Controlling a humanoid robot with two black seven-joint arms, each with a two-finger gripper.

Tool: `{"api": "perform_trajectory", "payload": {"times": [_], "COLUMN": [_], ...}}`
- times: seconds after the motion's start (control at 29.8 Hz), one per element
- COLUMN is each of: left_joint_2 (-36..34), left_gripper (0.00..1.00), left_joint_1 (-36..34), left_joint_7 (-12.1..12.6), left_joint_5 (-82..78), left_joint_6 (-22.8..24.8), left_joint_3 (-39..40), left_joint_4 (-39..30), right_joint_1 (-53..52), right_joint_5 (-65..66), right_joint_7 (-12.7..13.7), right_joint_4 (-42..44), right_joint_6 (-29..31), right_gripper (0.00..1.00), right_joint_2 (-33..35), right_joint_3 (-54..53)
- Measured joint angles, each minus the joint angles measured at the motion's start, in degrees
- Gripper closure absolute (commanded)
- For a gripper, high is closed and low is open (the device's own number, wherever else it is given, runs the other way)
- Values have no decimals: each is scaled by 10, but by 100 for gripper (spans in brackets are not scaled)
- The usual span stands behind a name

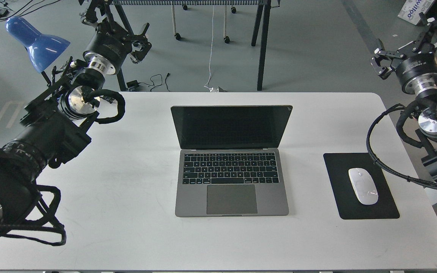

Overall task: Close notebook with right arm
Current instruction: 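Move the right gripper forward over the laptop's raised screen, then push the top edge of the laptop screen down with the right gripper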

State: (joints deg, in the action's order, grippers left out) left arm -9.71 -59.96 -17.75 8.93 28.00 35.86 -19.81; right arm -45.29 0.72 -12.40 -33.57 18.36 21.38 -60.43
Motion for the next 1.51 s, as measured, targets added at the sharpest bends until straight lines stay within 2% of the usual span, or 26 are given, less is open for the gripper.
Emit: {"api": "perform_trajectory", "payload": {"times": [0.3,0.64,0.84,0.97,1.18,1.38,1.51], "left_joint_2": [-2,-2,-1,-1,-1,-1,-1], "left_gripper": [0,0,0,0,0,0,0], "left_joint_1": [0,1,1,1,1,1,1], "left_joint_7": [-28,-29,-28,-28,-28,-28,-28], "left_joint_5": [1,0,0,-1,-1,-1,0], "left_joint_6": [0,0,0,0,0,0,0], "left_joint_3": [0,0,0,-1,-1,-1,-1], "left_joint_4": [4,5,5,4,4,4,4], "right_joint_1": [-12,-131,-165,-166,-144,-129,-109], "right_joint_5": [1,11,63,76,76,76,78], "right_joint_7": [-2,-5,-5,-7,-7,-5,-3], "right_joint_4": [-4,9,43,72,73,19,-74], "right_joint_6": [0,-7,-28,-31,-32,-32,-37], "right_gripper": [0,0,0,0,0,0,0], "right_joint_2": [3,-2,-77,-129,-173,-177,-125], "right_joint_3": [50,270,370,381,383,384,388]}}
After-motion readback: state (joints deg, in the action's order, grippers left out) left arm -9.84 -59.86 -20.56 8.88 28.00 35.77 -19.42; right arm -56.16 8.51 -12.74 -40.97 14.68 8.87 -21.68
